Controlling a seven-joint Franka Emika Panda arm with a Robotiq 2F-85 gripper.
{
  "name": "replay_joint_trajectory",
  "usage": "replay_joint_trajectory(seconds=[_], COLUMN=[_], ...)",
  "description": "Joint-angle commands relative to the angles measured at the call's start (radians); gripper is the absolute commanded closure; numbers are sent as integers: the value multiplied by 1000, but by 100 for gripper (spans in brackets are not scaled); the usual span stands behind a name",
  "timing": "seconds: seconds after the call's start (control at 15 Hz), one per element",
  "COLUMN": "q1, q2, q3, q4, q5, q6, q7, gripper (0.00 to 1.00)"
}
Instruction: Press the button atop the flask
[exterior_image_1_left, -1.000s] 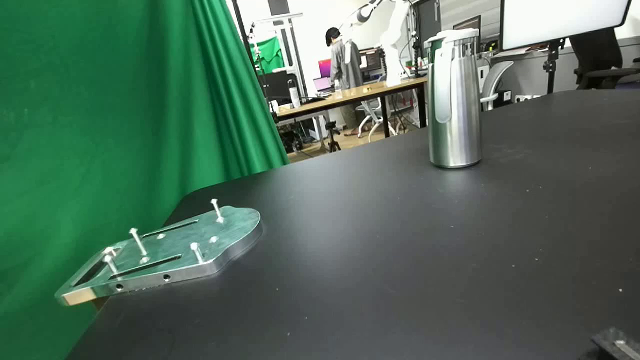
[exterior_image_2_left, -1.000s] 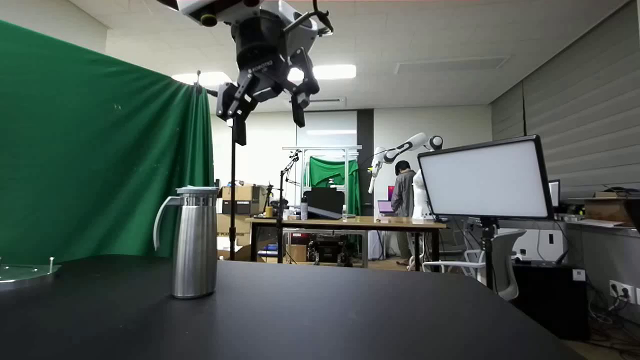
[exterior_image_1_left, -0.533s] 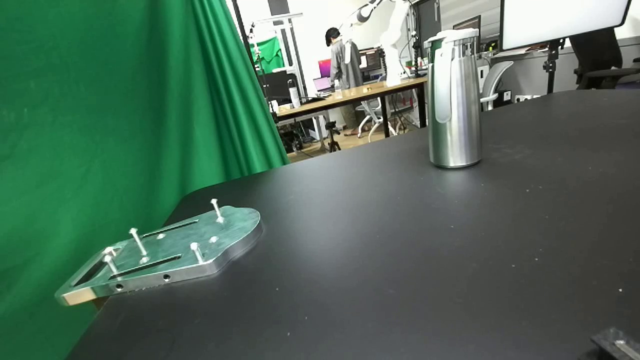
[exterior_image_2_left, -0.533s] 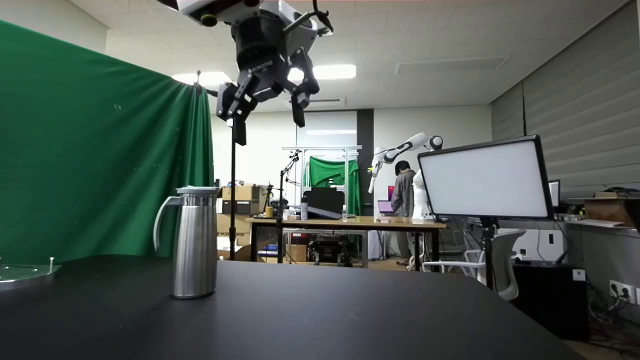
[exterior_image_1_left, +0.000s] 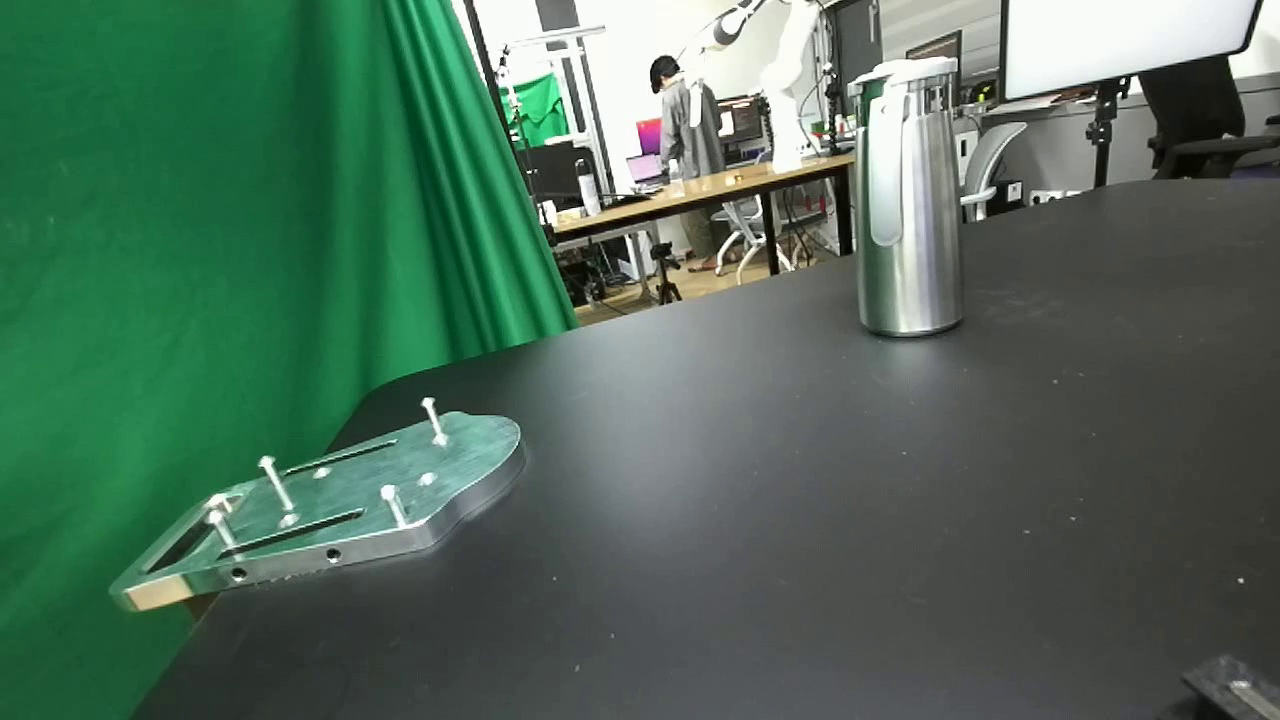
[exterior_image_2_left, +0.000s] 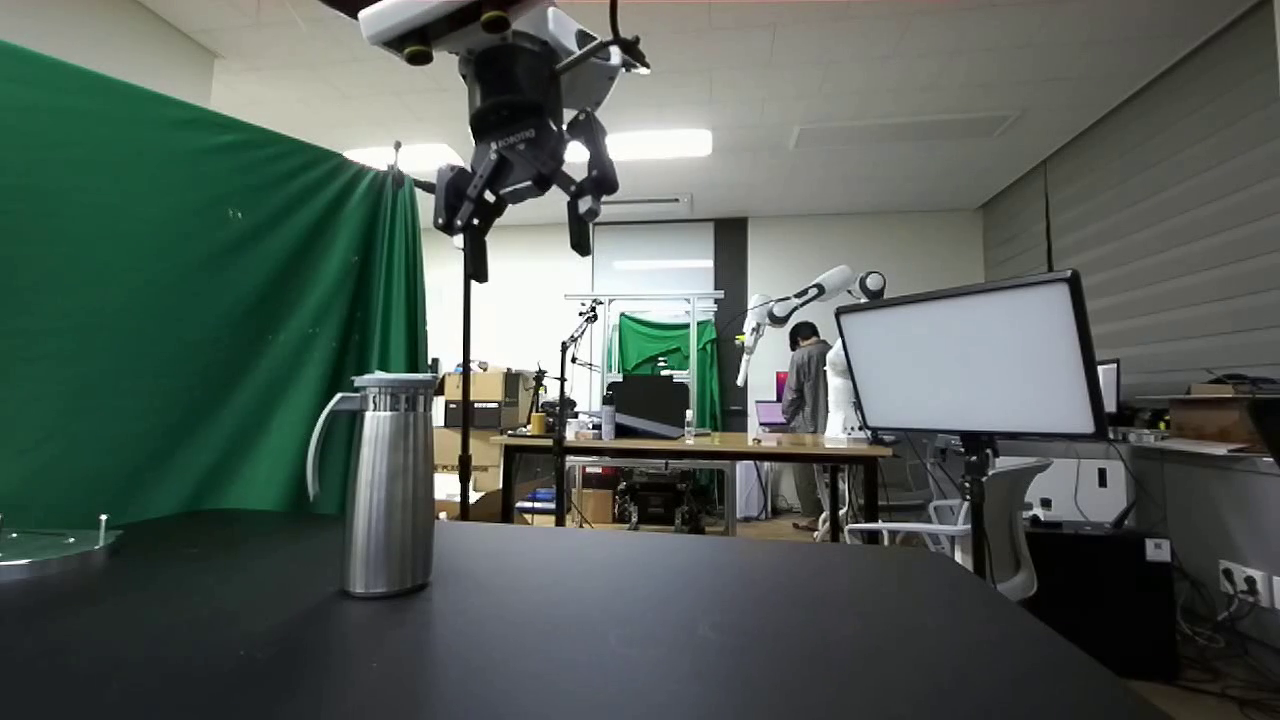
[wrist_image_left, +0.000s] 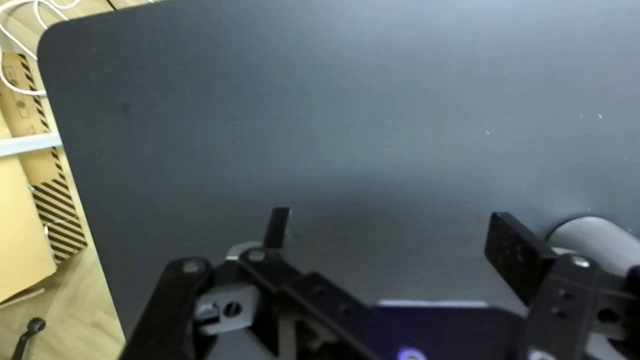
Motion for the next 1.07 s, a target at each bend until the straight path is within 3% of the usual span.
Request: replay_joint_trajectory(seconds=[0.0,0.13,0.8,1.0], q1=[53,80,179,195], q2=[81,119,246,269], q3=[28,53,159,172], q4=[122,172,330,356], q5=[92,122,148,174], q6=[19,46,53,39], q7=[37,47,84,65], gripper=[0,25,95,100])
